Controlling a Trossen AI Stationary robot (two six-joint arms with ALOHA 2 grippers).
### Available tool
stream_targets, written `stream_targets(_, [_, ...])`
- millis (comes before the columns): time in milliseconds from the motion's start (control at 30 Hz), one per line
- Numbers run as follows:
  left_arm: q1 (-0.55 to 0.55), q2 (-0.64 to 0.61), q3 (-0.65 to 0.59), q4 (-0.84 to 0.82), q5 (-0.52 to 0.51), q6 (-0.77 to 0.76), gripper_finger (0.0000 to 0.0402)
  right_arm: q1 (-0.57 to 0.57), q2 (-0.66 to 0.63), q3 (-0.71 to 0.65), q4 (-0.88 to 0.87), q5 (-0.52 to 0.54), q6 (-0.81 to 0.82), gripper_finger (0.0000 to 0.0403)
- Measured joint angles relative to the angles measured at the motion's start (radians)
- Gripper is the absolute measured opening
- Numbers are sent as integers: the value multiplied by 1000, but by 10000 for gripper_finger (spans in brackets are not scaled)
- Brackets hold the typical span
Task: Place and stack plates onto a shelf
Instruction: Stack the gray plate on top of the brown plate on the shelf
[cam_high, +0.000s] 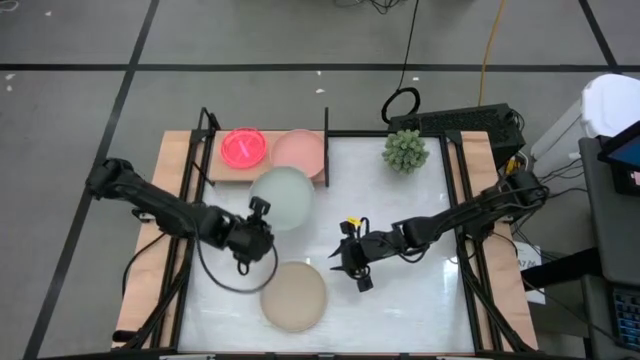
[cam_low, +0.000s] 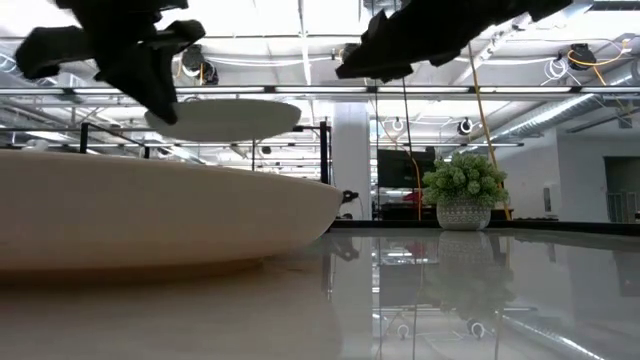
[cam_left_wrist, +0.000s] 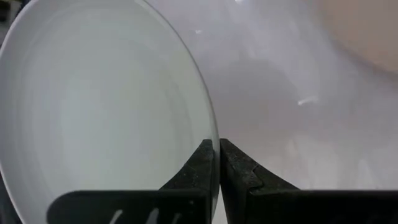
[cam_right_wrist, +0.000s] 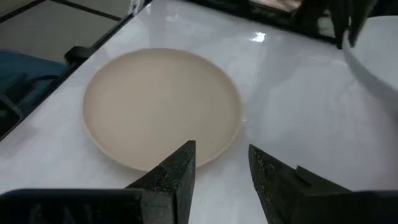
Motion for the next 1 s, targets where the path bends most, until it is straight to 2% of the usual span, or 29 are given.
stream_targets(133, [88,-72,2,18,-1,90,11,11,-15,0,-22,33,0,130])
stream_targets(367, [290,-142,1,97,11,296,11,12,-15,0,-23,31,-1,130])
stream_targets(633, [536,-146,1,219,142,467,11,12,-15,0,-22,30,-4,130])
stream_targets(833, [683,-124,1,299,303,507,11,12,-15,0,-22,30,-19,130])
stream_targets(1000, [768,-84,0,333,350,505,11,12,-14,0,-22,30,-22,130])
